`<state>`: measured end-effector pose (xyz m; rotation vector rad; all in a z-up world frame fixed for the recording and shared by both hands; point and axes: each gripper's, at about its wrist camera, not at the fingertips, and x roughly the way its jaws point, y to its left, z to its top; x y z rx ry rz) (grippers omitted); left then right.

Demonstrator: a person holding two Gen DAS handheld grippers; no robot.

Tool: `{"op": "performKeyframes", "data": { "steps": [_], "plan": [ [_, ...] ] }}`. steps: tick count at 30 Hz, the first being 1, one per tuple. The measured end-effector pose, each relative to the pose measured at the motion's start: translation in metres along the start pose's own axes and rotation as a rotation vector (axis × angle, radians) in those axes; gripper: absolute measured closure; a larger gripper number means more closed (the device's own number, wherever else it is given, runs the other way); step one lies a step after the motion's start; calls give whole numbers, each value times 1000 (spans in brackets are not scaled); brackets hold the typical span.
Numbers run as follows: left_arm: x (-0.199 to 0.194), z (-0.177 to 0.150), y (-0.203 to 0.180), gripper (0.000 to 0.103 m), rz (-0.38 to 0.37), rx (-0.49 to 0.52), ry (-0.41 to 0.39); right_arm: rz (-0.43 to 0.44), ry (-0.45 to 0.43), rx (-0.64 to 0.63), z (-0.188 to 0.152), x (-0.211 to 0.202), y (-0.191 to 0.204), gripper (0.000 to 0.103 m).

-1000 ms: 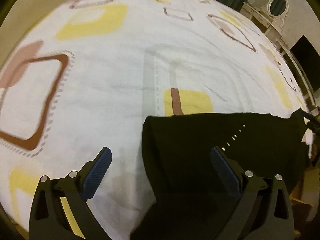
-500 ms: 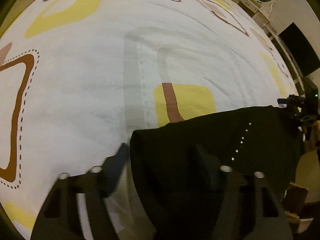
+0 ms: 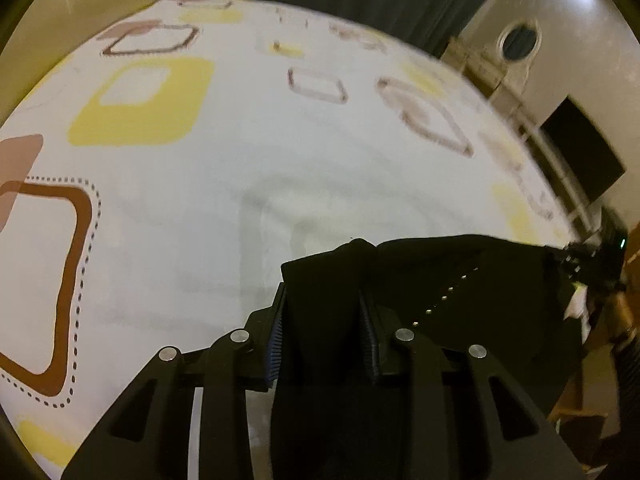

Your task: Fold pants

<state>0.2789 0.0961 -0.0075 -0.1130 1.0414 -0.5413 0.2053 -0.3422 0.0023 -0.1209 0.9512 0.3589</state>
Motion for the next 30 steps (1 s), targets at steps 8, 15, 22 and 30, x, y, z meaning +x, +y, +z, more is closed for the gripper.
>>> {"op": "performKeyframes", "data": {
  "steps": [8, 15, 22, 30],
  "plan": [
    [-29, -22, -22, 71, -22, 19, -78, -104, -121, -99, -43, -43, 54, 96],
    [-78, -74, -40, 71, -56, 28, -155, -125, -198, -154, -106, -93, 98, 96],
    [-102, -140, -35, 71, -65, -24, -151, -111, -176, -202, -163, -102, 137, 95],
    [-92, -199, -19, 71, -70, -127, -111, -61, -83, -232, -212, -88, 169, 95]
  ]
}}
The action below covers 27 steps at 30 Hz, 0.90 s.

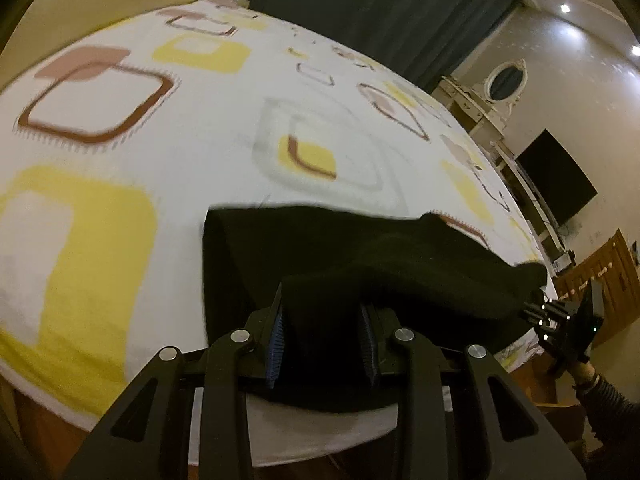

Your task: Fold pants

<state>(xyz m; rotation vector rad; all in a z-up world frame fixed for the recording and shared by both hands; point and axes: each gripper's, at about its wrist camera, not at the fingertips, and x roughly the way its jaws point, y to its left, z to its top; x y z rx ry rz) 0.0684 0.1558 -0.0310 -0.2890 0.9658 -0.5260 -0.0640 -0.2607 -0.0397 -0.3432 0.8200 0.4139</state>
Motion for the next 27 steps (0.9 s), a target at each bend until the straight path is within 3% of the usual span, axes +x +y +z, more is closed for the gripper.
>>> {"op": "performKeyframes", "data": {
  "steps": [11, 16, 18, 21, 25, 27],
  "plan": [
    [16, -40, 19, 70, 23, -54, 58, 72, 65, 49, -27, 0, 19, 93],
    [15, -44, 26, 67, -4, -100, 81, 129, 73, 127, -28, -2, 10, 81],
    [9, -48, 27, 67, -15, -114, 89, 165, 48, 208, -31, -13, -2, 67],
    [-5, -52, 30, 67, 3, -140, 69, 208, -5, 368, -42, -33, -33, 56],
    [-22, -50, 25, 66, 52, -166, 29, 225, -118, 701, -82, -68, -111, 48],
    [-26, -44, 15, 63, 69, -161, 12, 180, -179, 906, -118, -86, -158, 46]
  ]
}}
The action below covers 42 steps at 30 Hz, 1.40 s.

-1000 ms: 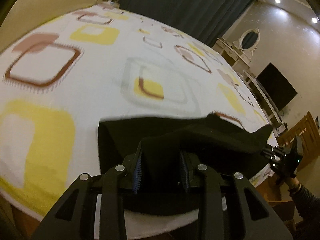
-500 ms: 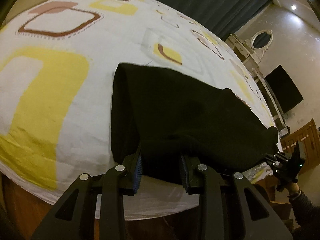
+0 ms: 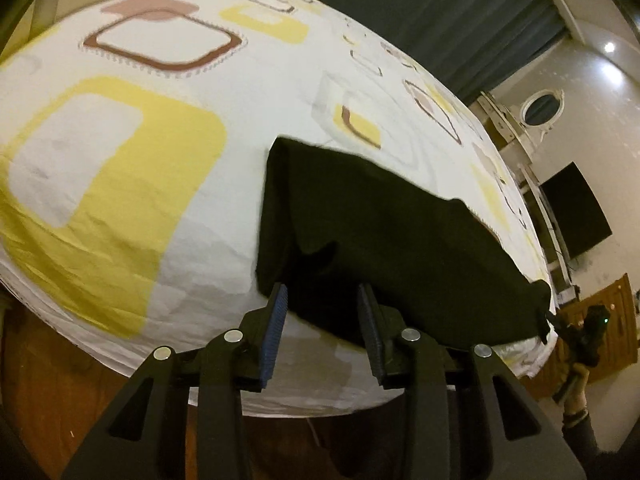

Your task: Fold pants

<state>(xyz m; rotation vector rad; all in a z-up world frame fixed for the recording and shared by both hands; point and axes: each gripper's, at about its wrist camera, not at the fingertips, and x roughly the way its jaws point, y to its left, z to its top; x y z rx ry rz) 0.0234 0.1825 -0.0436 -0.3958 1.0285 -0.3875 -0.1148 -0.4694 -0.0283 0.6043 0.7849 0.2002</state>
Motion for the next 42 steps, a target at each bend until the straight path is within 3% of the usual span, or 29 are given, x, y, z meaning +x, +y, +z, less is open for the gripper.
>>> {"op": "performKeyframes", "data": {
  "steps": [4, 7, 9, 12, 17, 18, 20, 22, 23, 25, 28, 31, 34, 37, 40, 42],
  "plan": [
    [-1, 11, -28, 39, -30, -7, -47, -105, -231, 417, 6, -71, -119, 46],
    [5, 22, -48, 38, -74, -17, -69, -183, -354, 620, -5, -115, -193, 46],
    [16, 31, -66, 38, -72, 9, -64, -220, -334, 657, -7, -124, -227, 46],
    [33, 36, -86, 38, -56, 29, -51, -185, -234, 668, -4, -111, -257, 46],
    [58, 32, -117, 32, -81, 17, -24, -144, -147, 606, 6, -90, -258, 46],
    [62, 30, -122, 31, -83, 17, -20, -137, -117, 583, 8, -85, -255, 58],
    [72, 27, -131, 31, -90, 20, -1, -160, -38, 514, 14, -75, -246, 64],
    [82, 24, -139, 31, -91, 23, 16, -169, 9, 470, 19, -72, -240, 86],
    [87, 22, -145, 31, -87, 26, 28, -173, 19, 453, 23, -73, -238, 90],
    [94, 19, -153, 31, -84, 33, 41, -249, -6, 339, 43, -85, -224, 91],
    [100, 14, -167, 31, -71, 66, 44, -271, -68, 264, 68, -107, -218, 91],
    [105, 7, -176, 31, -60, 99, 53, -328, -12, 220, 69, -94, -227, 92],
    [117, -4, -179, 31, -32, 128, 85, -346, 57, 276, 47, -77, -264, 91],
    [123, -12, -180, 31, 0, 149, 107, -235, -32, 460, 37, -97, -292, 88],
    [123, -17, -181, 30, 21, 182, 110, -309, -155, 509, 38, -130, -294, 85],
    [122, -19, -184, 27, 36, 208, 106, -225, -239, 573, 37, -144, -289, 80]
  ]
}}
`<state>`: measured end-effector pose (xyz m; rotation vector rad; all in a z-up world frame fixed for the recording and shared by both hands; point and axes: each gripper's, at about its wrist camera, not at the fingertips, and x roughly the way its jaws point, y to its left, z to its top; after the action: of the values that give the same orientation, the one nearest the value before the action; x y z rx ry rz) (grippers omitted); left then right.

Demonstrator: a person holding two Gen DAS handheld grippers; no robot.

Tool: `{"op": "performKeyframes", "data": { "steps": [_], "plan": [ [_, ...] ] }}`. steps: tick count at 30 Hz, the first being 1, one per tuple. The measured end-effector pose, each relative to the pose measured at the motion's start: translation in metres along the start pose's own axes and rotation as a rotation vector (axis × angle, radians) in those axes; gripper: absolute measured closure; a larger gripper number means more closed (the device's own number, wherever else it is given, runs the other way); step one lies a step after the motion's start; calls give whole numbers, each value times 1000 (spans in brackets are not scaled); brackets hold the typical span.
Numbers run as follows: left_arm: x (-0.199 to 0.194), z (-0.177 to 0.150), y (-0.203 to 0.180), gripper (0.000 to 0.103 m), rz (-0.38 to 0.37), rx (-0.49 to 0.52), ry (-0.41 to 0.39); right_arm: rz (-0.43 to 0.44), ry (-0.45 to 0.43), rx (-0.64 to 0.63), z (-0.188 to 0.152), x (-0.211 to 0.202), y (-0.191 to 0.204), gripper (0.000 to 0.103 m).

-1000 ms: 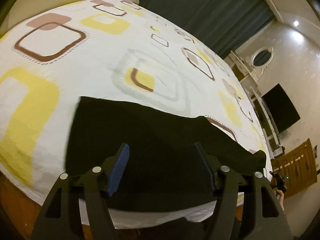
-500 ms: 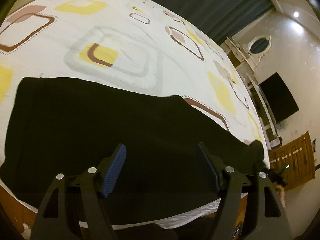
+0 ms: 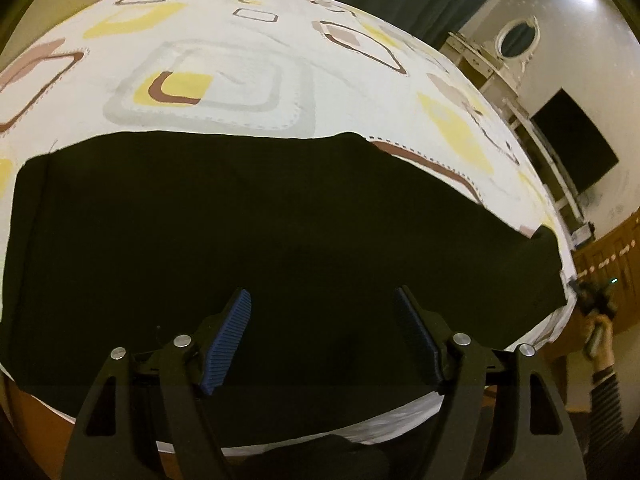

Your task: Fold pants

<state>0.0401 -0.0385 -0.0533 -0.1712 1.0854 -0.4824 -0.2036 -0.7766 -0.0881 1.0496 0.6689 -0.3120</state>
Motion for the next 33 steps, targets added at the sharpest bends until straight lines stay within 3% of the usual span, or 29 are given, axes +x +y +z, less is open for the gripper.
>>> {"op": "performKeyframes", "data": {
  "steps": [3, 6, 8, 11, 14, 16, 18, 26, 30, 33],
  "plan": [
    [-1, -4, -4, 26, 17, 20, -13, 124, 46, 38, -19, 11, 14, 75],
    [0, -5, -7, 26, 21, 24, -16, 140, 120, 54, -30, 46, 26, 70],
    [0, -5, -6, 26, 18, 21, -13, 98, 137, 76, -37, 62, 23, 70],
    [-2, -5, -1, 26, -5, 2, -12, 83, 81, 114, -43, 66, 19, 70],
    [-2, -5, 5, 26, -28, -26, -13, 96, 17, 143, -45, 67, 23, 62],
    [-2, -4, 7, 26, -35, -39, -11, 55, -5, 106, -47, 71, 31, 65],
    [-2, -4, 7, 26, -38, -45, -11, 48, 14, 79, -48, 79, 37, 97],
    [-3, -5, 5, 25, -42, -46, -12, 165, -102, -3, -31, 17, 76, 97],
    [-5, -5, 4, 25, -49, -49, -12, 130, -77, 8, -47, -1, 52, 97],
    [-5, -5, 4, 25, -50, -48, -10, 76, -32, 62, -61, 9, 21, 97]
  ]
}}
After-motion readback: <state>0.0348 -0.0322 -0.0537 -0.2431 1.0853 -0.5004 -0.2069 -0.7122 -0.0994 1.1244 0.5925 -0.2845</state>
